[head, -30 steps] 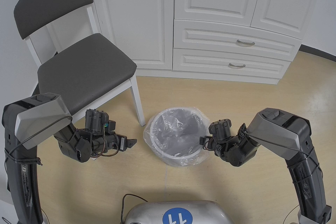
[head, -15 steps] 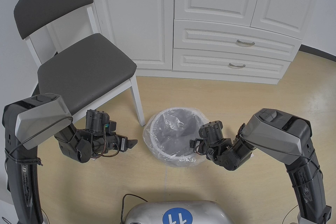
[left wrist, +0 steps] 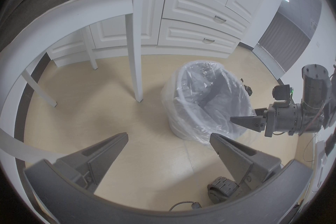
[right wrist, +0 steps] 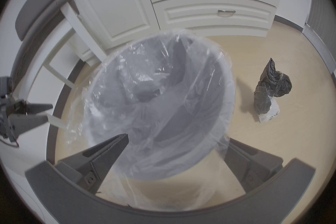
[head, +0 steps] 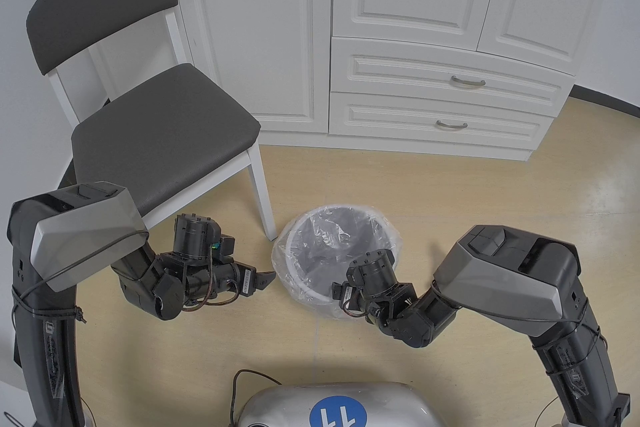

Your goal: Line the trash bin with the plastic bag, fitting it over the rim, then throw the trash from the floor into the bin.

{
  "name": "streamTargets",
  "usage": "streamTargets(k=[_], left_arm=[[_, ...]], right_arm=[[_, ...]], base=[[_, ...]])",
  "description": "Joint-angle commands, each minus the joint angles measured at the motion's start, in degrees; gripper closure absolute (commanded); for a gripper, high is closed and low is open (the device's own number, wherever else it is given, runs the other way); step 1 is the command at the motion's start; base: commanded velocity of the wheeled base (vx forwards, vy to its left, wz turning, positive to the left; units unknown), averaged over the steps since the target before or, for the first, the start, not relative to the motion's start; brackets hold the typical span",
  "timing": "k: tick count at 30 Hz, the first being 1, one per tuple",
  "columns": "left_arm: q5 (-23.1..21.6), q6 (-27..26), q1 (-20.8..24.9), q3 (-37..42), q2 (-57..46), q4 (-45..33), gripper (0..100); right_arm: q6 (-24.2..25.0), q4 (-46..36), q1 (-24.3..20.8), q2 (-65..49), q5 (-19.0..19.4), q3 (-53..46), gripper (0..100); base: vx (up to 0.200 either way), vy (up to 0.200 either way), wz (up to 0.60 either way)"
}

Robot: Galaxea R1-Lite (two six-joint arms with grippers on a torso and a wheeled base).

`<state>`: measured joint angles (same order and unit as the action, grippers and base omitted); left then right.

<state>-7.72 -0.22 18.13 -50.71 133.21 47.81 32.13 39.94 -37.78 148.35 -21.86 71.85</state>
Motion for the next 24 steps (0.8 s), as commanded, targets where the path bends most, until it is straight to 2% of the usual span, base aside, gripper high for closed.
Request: streamTargets(k=[1,5,10,12,16,24], left_arm=[[0.1,0.2,1.8,1.0,0.1,2.3,0],[0.2,3.1,3.9,0.8,0.6,4.1,0],[1.7,5.1,5.9,0.1,1.9,4.3,0],[5.3,5.3,7.1,-1.8,4.0,4.4,0],[8.9,7.9,8.2,-4.3,6.2,4.3,0],[9.5,8.6,8.2,-5.6,7.2,4.1,0]], right_arm=[[1.6,3.4,-1.5,0.9,-0.4,1.2,0],[3.0,6.7,-2.2,0.8,-0.5,1.2,0],[3.1,6.8,-2.3,0.1,-0.4,0.6,0],[2.9,6.1,-2.3,-1.0,-0.3,-0.3,0],[2.4,5.7,-2.2,-2.2,0.3,-1.9,0],[0.9,1.6,-2.2,-3.2,0.5,-3.6,0]], base=[[0.0,0.0,0.0],[0.0,0.0,0.0],[0.0,0.0,0.0],[0.0,0.0,0.0],[0.0,0.0,0.0],[0.0,0.0,0.0]])
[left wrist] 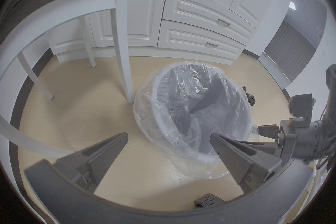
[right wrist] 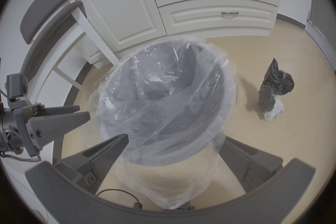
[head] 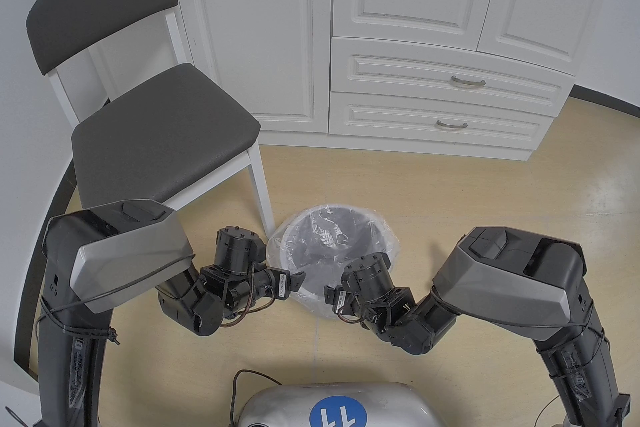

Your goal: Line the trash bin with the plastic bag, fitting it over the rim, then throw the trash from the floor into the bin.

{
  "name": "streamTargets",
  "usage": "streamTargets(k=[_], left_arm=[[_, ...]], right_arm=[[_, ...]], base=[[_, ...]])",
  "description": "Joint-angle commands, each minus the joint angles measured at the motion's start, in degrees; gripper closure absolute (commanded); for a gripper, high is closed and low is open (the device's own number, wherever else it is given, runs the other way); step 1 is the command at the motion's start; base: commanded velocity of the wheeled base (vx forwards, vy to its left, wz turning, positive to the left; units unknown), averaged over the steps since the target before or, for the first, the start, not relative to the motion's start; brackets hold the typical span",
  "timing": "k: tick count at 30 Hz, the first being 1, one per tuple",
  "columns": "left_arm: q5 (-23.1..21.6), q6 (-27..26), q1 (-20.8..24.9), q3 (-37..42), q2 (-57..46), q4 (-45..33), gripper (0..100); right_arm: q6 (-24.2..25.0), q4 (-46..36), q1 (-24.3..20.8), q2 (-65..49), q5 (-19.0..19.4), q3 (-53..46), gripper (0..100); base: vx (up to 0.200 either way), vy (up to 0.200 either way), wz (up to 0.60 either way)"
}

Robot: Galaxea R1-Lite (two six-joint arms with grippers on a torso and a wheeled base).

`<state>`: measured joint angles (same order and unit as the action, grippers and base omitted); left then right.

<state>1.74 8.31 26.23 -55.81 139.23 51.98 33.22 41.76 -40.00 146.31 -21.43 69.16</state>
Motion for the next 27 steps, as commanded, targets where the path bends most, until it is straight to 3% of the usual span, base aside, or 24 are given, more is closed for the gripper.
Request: streamTargets(k=[1,9,15,27], left_arm=[[0.1,0.0,0.0,-0.5,1.2,0.0,0],[0.9,-0.5,-0.4,-0.4,1.6,-0.7,0],[0.7,-3.7,-1.8,1.4,1.2,-0.8,0],[-1.3,-5.8,-4.3,2.5,1.6,-1.4,0]], right_arm=[[-0.3,-0.2,0.0,-1.4,0.1,-1.2,0],[-2.7,0.0,1.1,-6.0,3.7,-6.5,0],[-5.8,0.8,3.1,-7.9,3.9,-7.8,0],[-6.1,0.7,7.0,-8.8,4.9,-7.2,0]], base=[[0.0,0.0,0.0],[0.0,0.0,0.0],[0.0,0.0,0.0],[0.0,0.0,0.0]])
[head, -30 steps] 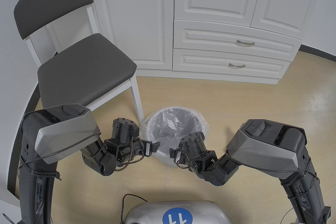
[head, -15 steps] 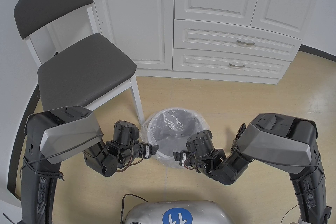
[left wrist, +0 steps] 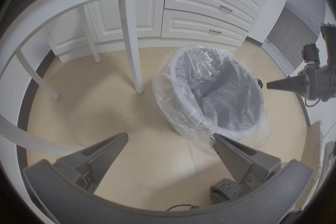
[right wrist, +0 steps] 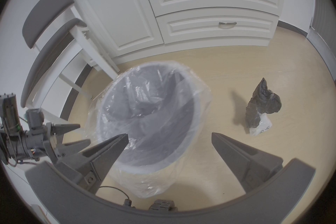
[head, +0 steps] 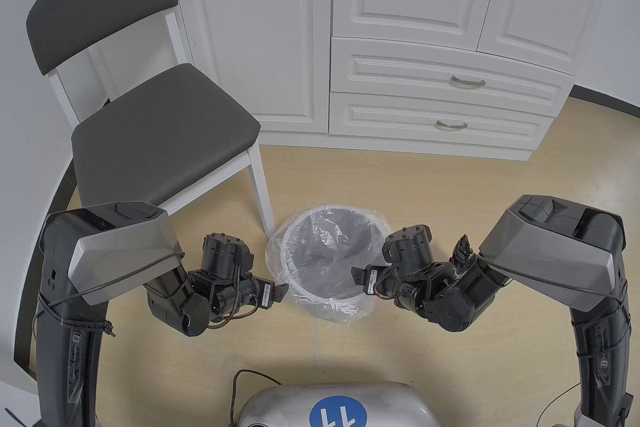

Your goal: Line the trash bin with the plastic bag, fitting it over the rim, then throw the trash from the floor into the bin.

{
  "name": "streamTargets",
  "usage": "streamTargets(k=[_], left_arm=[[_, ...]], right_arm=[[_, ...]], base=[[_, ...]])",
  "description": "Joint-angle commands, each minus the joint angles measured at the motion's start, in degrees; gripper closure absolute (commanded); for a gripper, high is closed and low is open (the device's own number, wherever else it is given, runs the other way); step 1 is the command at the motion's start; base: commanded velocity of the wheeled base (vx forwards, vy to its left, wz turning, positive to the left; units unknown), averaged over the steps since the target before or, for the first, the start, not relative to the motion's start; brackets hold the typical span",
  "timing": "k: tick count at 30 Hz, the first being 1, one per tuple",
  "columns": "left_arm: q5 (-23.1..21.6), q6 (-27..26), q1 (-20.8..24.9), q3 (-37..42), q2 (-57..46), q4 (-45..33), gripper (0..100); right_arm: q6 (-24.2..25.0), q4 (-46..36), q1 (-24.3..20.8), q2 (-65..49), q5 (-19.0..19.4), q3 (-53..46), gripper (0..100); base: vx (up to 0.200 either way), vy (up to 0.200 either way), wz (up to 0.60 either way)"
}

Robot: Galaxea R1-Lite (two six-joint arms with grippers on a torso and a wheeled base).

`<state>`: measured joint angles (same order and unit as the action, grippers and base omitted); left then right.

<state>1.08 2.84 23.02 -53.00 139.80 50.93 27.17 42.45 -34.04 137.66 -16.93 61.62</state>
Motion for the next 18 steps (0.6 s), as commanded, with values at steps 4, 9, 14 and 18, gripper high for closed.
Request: streamTargets(k=[4,9,14,18], left_arm=[[-1.2,-0.3,-2.3,-1.8,1.9,-2.2,0],[-1.8,-0.2,-2.4,-2.3,2.4,-2.4,0],[-2.3,0.6,-2.4,-5.8,5.9,-2.5,0],[-2.4,1.4,-2.4,-7.6,7.2,-3.5,0]], right_arm=[[-0.7,0.0,2.1,0.2,0.5,0.5,0],[-0.8,-0.3,3.3,0.2,1.0,0.9,0],[-1.1,-0.8,5.6,1.3,1.9,2.3,0],[-2.3,-0.8,6.9,2.0,2.0,2.8,0]], base=[[0.0,0.0,0.0],[0.0,0.0,0.0],[0.0,0.0,0.0],[0.0,0.0,0.0]])
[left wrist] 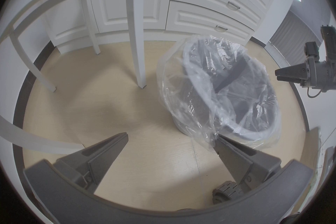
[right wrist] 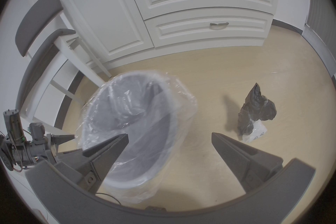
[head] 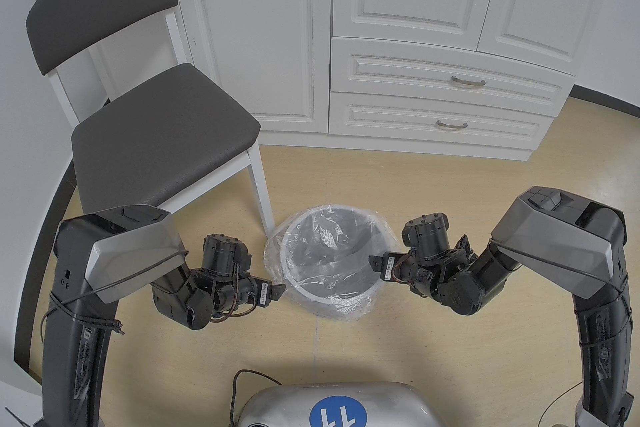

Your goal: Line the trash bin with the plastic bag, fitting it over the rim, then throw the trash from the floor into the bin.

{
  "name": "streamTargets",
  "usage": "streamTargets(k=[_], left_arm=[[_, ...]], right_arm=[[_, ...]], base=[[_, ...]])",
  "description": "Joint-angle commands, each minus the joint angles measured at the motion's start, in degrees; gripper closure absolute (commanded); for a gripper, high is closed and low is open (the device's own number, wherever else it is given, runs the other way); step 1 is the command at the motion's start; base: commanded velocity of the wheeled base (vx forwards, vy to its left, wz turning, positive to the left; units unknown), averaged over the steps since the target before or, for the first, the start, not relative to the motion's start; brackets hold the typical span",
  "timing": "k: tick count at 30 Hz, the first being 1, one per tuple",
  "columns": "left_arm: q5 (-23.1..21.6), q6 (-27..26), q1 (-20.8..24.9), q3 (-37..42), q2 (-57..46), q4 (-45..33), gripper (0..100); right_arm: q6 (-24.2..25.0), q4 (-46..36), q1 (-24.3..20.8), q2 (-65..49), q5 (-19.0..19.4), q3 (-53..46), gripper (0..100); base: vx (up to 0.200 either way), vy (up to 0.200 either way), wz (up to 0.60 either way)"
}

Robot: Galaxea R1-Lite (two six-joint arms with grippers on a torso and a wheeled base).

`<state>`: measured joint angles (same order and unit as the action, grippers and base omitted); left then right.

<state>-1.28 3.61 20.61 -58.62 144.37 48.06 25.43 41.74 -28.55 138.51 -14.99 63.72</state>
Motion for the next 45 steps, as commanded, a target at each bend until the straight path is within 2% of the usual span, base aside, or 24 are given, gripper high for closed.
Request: streamTargets(k=[1,5,7,9,13,14,17,21,23,25,33,45], left_arm=[[0.0,1.2,0.0,-2.6,2.6,-1.1,0],[0.0,2.4,0.1,-3.9,2.8,-2.1,0],[0.0,3.8,0.4,-7.3,2.9,-6.7,0],[0.0,4.7,0.5,-8.3,2.9,-8.2,0],[0.0,5.2,0.5,-8.9,3.1,-8.8,0],[0.0,5.2,0.5,-9.0,3.2,-8.8,0],[0.0,5.2,0.5,-8.9,3.1,-8.9,0],[-0.1,5.1,0.6,-8.5,2.9,-8.9,0],[-0.1,5.2,1.0,-8.1,2.7,-8.8,0],[-0.1,5.2,1.0,-8.0,2.7,-8.8,0],[0.0,5.2,0.9,-8.0,2.6,-8.8,0],[0.0,5.1,0.8,-7.6,2.4,-8.9,0]], right_arm=[[-0.6,-0.1,1.6,1.3,0.1,0.7,0],[-0.6,-0.2,1.7,1.5,0.1,0.8,0],[-0.5,0.2,1.2,2.8,0.1,2.2,0],[0.2,0.5,0.8,4.2,0.0,3.8,0],[1.9,0.5,-0.4,6.9,-0.7,7.0,0],[4.3,0.0,-0.9,8.1,-1.0,9.2,0],[7.1,-0.2,-1.5,10.2,-2.8,13.3,0],[7.4,-0.8,-1.9,11.9,-3.7,15.5,0],[7.5,-5.2,-2.4,14.7,-6.5,20.0,0],[7.4,-8.1,-2.4,15.0,-7.6,21.6,0],[7.4,-22.1,-1.3,9.1,-7.6,20.0,0],[4.6,-23.8,-1.6,6.6,-7.2,16.1,0]], base=[[0.0,0.0,0.0],[0.0,0.0,0.0],[0.0,0.0,0.0],[0.0,0.0,0.0],[0.0,0.0,0.0],[0.0,0.0,0.0],[0.0,0.0,0.0],[0.0,0.0,0.0],[0.0,0.0,0.0],[0.0,0.0,0.0],[0.0,0.0,0.0],[0.0,0.0,0.0]])
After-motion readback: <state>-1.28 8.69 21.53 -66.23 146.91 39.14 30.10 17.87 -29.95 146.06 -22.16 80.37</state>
